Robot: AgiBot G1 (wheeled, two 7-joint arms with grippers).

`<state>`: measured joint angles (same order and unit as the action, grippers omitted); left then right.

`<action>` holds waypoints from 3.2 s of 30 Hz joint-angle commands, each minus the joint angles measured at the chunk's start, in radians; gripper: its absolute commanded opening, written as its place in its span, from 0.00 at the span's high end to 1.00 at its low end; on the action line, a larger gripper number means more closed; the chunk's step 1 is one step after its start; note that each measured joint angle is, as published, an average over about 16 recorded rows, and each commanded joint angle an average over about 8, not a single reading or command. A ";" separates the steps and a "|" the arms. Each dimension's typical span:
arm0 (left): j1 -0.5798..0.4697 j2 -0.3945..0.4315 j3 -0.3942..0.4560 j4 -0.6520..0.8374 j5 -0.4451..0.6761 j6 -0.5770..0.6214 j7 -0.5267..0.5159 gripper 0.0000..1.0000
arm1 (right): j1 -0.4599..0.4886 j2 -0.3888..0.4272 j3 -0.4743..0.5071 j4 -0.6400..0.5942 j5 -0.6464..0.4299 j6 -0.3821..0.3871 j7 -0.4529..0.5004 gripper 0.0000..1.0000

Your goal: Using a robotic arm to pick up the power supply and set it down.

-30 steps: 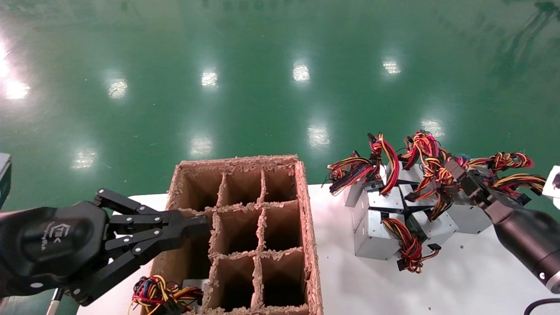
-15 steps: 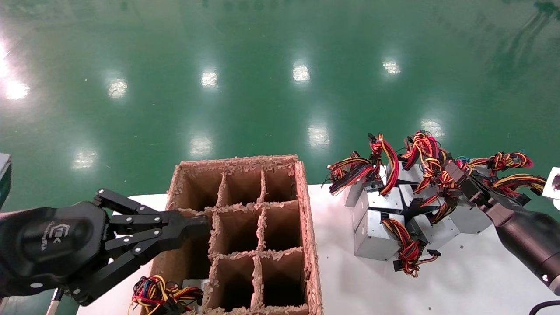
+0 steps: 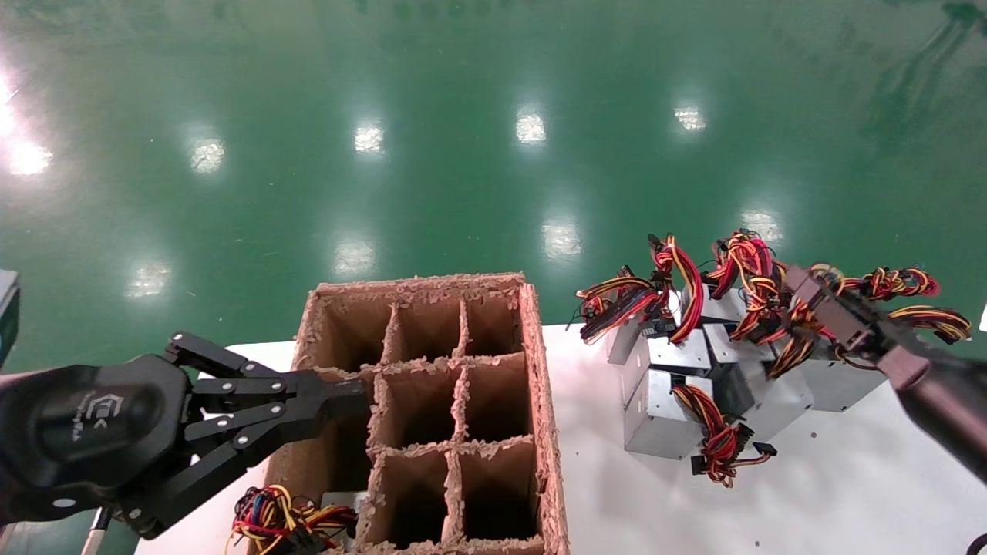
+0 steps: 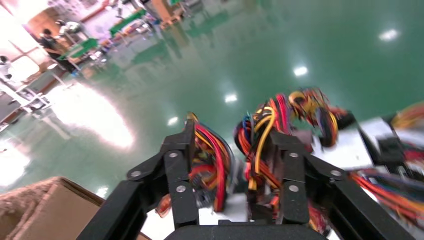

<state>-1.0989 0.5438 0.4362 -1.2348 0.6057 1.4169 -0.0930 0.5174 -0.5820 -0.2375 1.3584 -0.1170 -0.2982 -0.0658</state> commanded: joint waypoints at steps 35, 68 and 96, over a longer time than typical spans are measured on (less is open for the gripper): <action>0.000 0.000 0.000 0.000 0.000 0.000 0.000 1.00 | 0.111 0.042 -0.200 -0.001 -0.046 0.011 0.114 0.00; 0.000 0.000 0.000 0.000 0.000 0.000 0.000 0.00 | 0.289 0.033 -0.128 -0.017 -0.192 -0.452 0.131 0.00; 0.000 0.000 0.000 0.000 0.000 0.000 0.000 0.00 | 0.461 -0.007 -0.073 -0.054 -0.462 -0.930 0.209 0.00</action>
<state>-1.0989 0.5438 0.4362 -1.2348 0.6057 1.4169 -0.0930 0.9782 -0.5888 -0.3105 1.3047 -0.5791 -1.2277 0.1436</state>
